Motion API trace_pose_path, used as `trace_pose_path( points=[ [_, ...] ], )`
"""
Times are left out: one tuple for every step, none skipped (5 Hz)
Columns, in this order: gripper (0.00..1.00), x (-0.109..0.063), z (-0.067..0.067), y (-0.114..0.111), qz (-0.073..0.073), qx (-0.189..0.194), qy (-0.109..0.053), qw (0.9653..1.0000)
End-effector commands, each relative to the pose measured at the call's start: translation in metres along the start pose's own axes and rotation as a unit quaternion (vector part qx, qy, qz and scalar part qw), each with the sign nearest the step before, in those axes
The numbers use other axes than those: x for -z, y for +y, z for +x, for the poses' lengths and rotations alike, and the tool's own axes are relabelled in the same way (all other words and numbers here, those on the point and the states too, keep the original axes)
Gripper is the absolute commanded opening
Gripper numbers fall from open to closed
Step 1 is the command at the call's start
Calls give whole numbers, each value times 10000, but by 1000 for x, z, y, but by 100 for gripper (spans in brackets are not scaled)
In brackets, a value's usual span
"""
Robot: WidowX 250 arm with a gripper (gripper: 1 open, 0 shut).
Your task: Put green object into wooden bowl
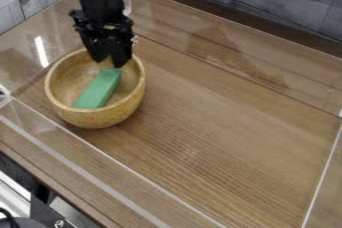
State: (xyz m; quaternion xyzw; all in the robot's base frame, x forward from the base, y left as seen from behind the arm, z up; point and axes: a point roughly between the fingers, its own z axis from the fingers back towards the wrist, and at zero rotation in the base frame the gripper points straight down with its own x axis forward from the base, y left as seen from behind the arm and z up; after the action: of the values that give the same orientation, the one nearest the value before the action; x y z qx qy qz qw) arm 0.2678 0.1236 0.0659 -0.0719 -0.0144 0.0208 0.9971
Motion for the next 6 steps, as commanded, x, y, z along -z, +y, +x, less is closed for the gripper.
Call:
trace_pose_path(
  points=[
    [0,-12,12,-9,94,-178,-282,9994],
    [100,-11,5,-17,59,-119,-245,9996],
    [100,-14,-1,-26,24,-69,-263,9996],
    [100,-26,-12,-31,26,-122,-286,9995],
    [100,-37,-19,-43,52,-103,-352,9993],
    [100,-49,-22,-61,78,-59,-426,9990]
  ],
)
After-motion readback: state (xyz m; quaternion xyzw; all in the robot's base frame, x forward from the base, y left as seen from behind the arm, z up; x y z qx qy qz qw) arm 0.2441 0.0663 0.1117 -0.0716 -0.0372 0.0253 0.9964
